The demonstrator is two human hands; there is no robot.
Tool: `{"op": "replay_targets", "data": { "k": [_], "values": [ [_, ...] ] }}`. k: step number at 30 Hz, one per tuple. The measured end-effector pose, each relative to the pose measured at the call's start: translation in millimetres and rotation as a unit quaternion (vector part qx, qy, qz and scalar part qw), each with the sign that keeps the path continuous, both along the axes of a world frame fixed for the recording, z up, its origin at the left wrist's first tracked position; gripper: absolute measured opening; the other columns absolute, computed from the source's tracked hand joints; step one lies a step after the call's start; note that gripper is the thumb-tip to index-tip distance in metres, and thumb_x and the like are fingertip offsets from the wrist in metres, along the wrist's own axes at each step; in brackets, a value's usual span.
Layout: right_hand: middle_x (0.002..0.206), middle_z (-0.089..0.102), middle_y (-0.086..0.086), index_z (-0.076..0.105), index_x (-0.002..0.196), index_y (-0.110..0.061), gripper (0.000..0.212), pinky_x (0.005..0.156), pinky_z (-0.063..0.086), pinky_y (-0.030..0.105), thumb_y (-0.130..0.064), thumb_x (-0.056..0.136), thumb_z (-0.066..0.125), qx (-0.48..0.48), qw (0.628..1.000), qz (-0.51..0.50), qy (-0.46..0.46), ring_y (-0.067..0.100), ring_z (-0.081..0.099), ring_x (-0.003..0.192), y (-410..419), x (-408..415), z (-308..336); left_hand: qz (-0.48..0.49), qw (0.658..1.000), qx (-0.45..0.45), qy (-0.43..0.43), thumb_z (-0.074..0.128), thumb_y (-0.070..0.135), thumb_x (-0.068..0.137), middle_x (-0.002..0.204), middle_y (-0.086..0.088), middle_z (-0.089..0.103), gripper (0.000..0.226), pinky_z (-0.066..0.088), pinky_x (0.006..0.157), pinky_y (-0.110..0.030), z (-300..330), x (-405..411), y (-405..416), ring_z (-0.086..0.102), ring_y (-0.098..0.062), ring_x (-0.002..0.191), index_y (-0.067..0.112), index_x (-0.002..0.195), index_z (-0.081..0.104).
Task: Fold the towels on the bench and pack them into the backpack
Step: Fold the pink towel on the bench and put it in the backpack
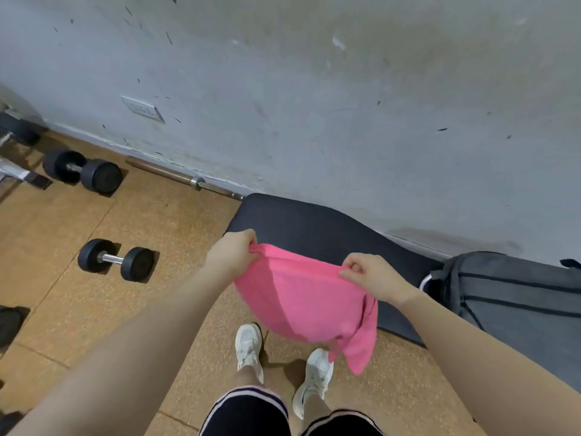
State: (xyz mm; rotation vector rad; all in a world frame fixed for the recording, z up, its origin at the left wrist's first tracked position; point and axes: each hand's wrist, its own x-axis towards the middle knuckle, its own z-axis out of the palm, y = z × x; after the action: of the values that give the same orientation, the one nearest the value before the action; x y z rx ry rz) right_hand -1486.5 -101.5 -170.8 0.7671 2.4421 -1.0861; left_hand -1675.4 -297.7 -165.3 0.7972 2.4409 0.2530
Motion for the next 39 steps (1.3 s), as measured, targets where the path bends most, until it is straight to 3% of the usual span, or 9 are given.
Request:
{"op": "replay_targets", "data": {
  "k": [6,13,19,23,27,30,32,36,39],
  "values": [
    [0.102,0.067,0.01,0.068,0.098,-0.005,0.017,0.068,0.04,0.012,-0.008,0.088,0.055,0.032,0.997,-0.053,-0.044,0.019,0.056,0.085,31.3,-85.4,-98.9,-0.007,0.998,-0.069,-0.004,0.051,0.033,0.091,0.079,-0.007,0.051,0.026,0.04,0.059,-0.032,-88.8,-86.7,38.6,0.051,-0.028,0.074,0.011,0.081,0.044],
    [0.104,0.064,0.013,0.068,0.097,-0.009,0.023,0.084,0.045,0.034,-0.006,0.088,0.047,0.119,0.985,-0.128,-0.001,0.029,0.059,0.097,69.4,-174.9,-209.2,0.01,0.995,-0.063,0.074,0.052,0.023,0.09,0.099,-0.019,0.059,0.02,0.043,0.067,-0.038,-192.1,-171.2,92.2,0.058,-0.038,0.088,0.005,0.1,0.051],
    [0.132,0.047,0.012,0.052,0.127,-0.008,0.035,0.092,0.04,0.036,-0.006,0.092,0.043,0.164,0.972,-0.171,0.007,0.029,0.051,0.114,71.0,-176.9,-251.4,0.055,0.992,0.103,0.056,0.056,0.006,0.085,0.145,-0.024,0.026,0.065,0.031,0.105,-0.046,-258.8,-172.7,112.8,0.032,-0.04,0.131,0.0,0.141,0.023],
    [0.113,0.053,0.011,0.06,0.112,-0.009,0.026,0.077,0.045,0.037,-0.012,0.094,0.042,0.12,0.991,-0.039,-0.039,0.031,0.057,0.097,52.6,-121.1,-260.4,-0.101,0.991,0.087,0.029,0.057,0.0,0.076,0.119,-0.029,0.049,0.036,0.044,0.086,-0.051,-291.4,-120.8,98.5,0.05,-0.046,0.103,-0.007,0.111,0.055],
    [0.122,0.049,0.003,0.04,0.137,-0.026,0.04,0.085,0.045,0.037,-0.02,0.098,0.035,0.046,0.961,0.231,-0.148,0.025,0.053,0.111,38.7,-70.4,-268.0,-0.176,0.978,0.106,-0.041,0.038,0.022,0.075,0.084,-0.024,0.056,0.034,0.052,0.055,-0.041,-299.8,-54.4,97.3,0.059,-0.039,0.068,-0.004,0.08,0.06],
    [0.098,0.06,0.005,0.034,0.141,-0.033,0.046,0.059,0.047,0.034,-0.022,0.097,0.033,0.074,0.949,0.293,-0.093,0.027,0.063,0.083,37.5,-45.3,-273.0,-0.203,0.971,0.112,-0.05,0.035,0.024,0.074,0.082,-0.019,0.061,0.037,0.051,0.047,-0.035,-300.8,-11.9,101.0,0.061,-0.036,0.061,-0.001,0.079,0.061],
    [0.076,0.06,0.006,0.038,0.138,-0.035,0.049,0.046,0.038,0.028,-0.02,0.093,0.033,0.123,0.937,0.322,-0.055,0.025,0.062,0.061,35.1,-35.1,-276.9,-0.213,0.971,0.104,-0.026,0.037,0.026,0.072,0.09,-0.018,0.065,0.04,0.053,0.051,-0.036,-302.9,12.5,100.8,0.065,-0.035,0.068,0.001,0.089,0.063],
    [0.091,0.061,0.008,0.024,0.139,-0.027,0.053,0.059,0.038,0.033,-0.005,0.092,0.036,0.122,0.912,0.378,-0.098,0.031,0.063,0.087,36.3,-37.7,-275.4,-0.151,0.986,0.071,-0.021,0.038,0.03,0.071,0.107,-0.018,0.063,0.05,0.055,0.063,-0.04,-305.3,45.8,101.3,0.064,-0.037,0.09,0.002,0.104,0.063],
    [0.072,0.06,0.004,0.043,0.117,-0.013,0.032,0.045,0.028,0.03,-0.003,0.087,0.046,0.2,0.892,0.403,-0.055,0.029,0.066,0.074,42.3,-39.4,-277.8,-0.095,0.994,0.049,-0.031,0.046,0.025,0.079,0.131,-0.021,0.05,0.052,0.05,0.09,-0.051,-306.2,60.6,102.2,0.05,-0.042,0.117,0.001,0.124,0.052]
  ]
}}
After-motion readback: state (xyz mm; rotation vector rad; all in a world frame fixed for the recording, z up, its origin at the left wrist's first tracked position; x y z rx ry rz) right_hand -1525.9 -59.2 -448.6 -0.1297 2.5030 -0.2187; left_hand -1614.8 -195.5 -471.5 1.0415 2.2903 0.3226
